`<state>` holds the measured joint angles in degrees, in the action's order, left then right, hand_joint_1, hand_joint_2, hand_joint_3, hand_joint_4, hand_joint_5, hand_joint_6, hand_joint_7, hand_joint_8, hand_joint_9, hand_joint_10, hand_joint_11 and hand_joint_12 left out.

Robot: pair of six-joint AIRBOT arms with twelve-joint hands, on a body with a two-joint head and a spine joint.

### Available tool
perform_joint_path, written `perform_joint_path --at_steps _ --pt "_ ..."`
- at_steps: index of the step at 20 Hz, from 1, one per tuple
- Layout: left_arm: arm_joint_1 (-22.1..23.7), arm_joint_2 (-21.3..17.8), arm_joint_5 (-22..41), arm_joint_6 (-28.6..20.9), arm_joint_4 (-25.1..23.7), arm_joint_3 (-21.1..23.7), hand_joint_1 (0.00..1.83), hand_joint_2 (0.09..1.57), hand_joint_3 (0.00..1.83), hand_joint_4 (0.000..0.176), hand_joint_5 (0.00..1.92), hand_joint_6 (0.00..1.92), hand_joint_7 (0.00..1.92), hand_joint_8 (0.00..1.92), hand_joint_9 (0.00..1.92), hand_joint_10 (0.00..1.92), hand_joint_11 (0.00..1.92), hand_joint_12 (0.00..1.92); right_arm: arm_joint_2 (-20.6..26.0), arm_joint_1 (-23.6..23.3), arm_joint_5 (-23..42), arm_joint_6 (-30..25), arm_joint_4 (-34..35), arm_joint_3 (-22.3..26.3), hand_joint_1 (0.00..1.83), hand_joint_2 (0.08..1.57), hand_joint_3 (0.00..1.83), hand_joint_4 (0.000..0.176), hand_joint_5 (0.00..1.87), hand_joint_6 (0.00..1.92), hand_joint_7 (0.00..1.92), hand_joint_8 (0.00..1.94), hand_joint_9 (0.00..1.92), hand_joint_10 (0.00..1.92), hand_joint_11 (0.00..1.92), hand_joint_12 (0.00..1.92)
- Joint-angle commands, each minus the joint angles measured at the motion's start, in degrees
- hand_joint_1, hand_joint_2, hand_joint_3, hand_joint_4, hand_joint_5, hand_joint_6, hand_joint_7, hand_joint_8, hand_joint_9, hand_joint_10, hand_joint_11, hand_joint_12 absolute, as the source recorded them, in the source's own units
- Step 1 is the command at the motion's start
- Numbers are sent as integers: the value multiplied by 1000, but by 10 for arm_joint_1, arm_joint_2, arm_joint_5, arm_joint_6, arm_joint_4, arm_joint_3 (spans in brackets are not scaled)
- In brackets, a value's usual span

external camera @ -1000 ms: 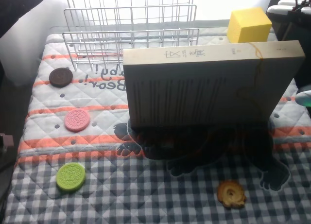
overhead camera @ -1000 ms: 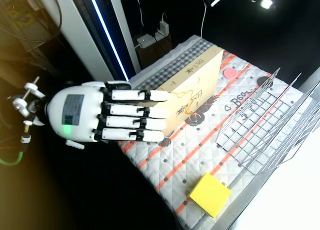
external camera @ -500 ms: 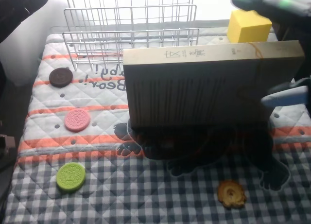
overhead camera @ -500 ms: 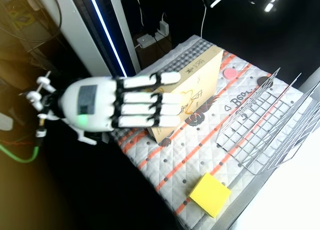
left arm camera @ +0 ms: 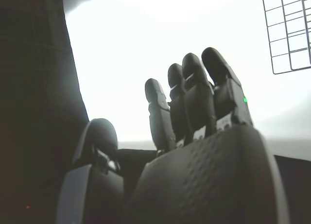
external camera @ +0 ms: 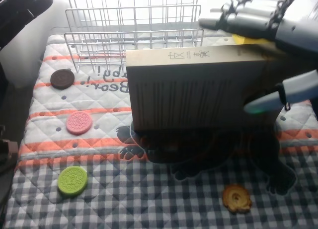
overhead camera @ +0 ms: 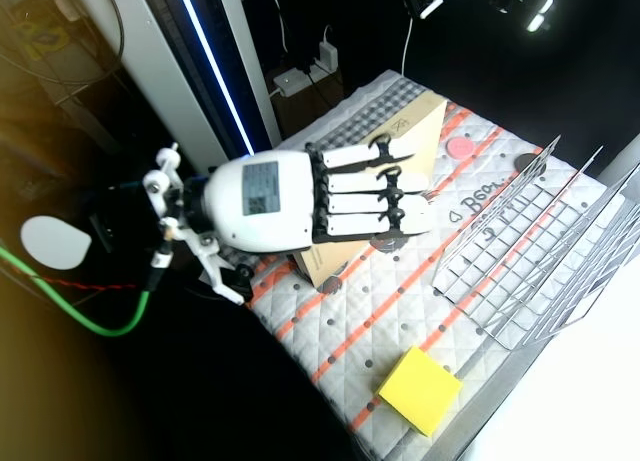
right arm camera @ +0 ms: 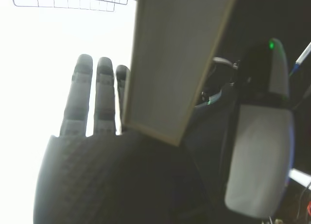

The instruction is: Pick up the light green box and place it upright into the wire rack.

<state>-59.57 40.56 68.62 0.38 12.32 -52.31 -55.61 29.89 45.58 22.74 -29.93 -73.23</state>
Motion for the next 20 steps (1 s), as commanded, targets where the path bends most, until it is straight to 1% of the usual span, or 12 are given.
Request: perform_joint_path --at_steps 1,2,3,4,5,6,7,9,12,17,18,20 --pt "4 1 72 -4 5 -3 389 1166 3 104 520 1 407 0 364 0 0 743 3 -7 46 -1 26 -3 802 898 1 120 137 20 133 0 96 0 78 65" --pt "4 1 73 -4 5 -3 389 1170 4 102 522 1 409 1 365 1 0 741 1 -7 42 -1 25 -3 790 916 4 76 237 22 250 17 217 0 117 305" --pt "4 1 73 -4 5 -3 387 1170 3 110 520 1 414 3 375 5 0 741 0 -7 41 -1 25 -3 904 966 0 0 374 6 620 160 555 255 157 1106" --pt "4 1 73 -4 5 -2 389 1169 3 109 524 2 415 3 372 4 0 739 -3 -7 40 -1 25 -2 927 992 0 0 431 3 773 226 640 619 265 1397" --pt "4 1 74 -4 6 -2 399 1170 2 103 533 5 417 3 369 2 0 741 -6 -5 40 -1 25 -1 1005 1016 1 0 556 23 908 262 828 775 545 1413" --pt "4 1 74 -4 6 -2 412 1170 1 98 532 3 406 1 359 0 0 736 -8 -5 40 -1 25 -1 1290 1046 2 0 740 34 1052 723 902 915 666 1467" --pt "4 1 74 -4 6 -2 412 1168 0 95 535 4 405 0 360 1 0 734 -9 -3 40 -1 25 0 1260 1111 0 0 886 825 986 972 930 976 721 1481" --pt "4 1 74 -4 6 -2 401 1167 0 97 529 1 396 0 357 0 0 710 -9 -3 41 -1 25 -1 1264 1136 0 0 824 1031 1066 1029 1118 848 1005 1262" --pt "4 2 74 -4 6 -3 401 1162 0 104 527 1 396 3 355 4 0 684 -9 -3 64 -1 36 -1 1247 1164 0 0 771 1140 1021 1094 1222 655 1126 1123" --pt "4 3 73 -4 6 -4 389 1161 0 92 542 6 399 2 354 1 0 679 -9 -16 100 -1 73 -8 1260 1129 0 0 844 1008 1087 992 1416 151 1143 904" --pt "4 4 73 -4 6 -4 385 1166 0 100 532 1 399 1 365 3 0 713 -9 -24 100 -1 75 -11 1164 1148 0 0 895 1064 1200 543 1474 134 1198 837" --pt "6 4 73 -4 6 -4 404 1164 0 104 535 2 405 3 374 6 0 726 -9 -42 100 -1 78 -11 1147 1142 1 0 925 1048 1380 155 1538 89 1214 867"
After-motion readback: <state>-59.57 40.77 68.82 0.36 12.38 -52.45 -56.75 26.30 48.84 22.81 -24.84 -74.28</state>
